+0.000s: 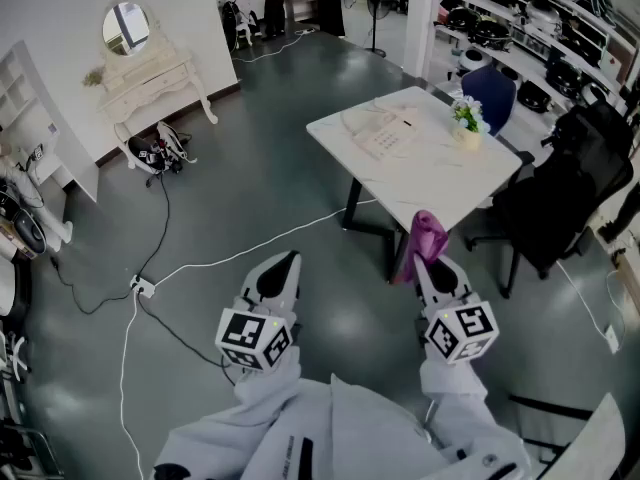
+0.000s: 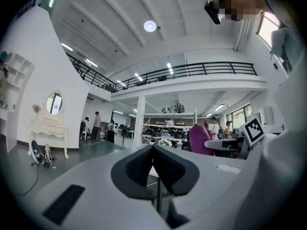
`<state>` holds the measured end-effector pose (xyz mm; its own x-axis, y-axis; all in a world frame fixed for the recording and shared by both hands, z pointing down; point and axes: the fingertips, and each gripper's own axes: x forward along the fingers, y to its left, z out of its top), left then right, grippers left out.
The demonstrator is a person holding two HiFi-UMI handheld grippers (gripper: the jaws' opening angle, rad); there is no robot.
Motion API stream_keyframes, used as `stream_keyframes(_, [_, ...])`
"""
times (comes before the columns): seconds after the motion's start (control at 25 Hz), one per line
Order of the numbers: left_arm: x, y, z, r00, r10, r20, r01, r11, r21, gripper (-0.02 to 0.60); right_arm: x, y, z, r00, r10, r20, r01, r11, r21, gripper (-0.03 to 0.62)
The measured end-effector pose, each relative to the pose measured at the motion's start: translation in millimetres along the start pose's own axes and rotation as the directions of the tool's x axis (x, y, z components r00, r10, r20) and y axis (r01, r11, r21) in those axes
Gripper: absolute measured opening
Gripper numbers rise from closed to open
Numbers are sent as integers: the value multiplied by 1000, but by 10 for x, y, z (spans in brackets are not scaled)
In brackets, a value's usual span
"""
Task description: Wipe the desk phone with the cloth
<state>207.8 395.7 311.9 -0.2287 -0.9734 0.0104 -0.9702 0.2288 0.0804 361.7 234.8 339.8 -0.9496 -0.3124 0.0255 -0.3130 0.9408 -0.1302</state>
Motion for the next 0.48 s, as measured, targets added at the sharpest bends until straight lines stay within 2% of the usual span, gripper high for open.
stream_keyframes(0.48, [13,-32,-59,1000,19,-4,-19,1000,-2,-3,-45,-114,-35,1000,-8,0,8,1000,7,37])
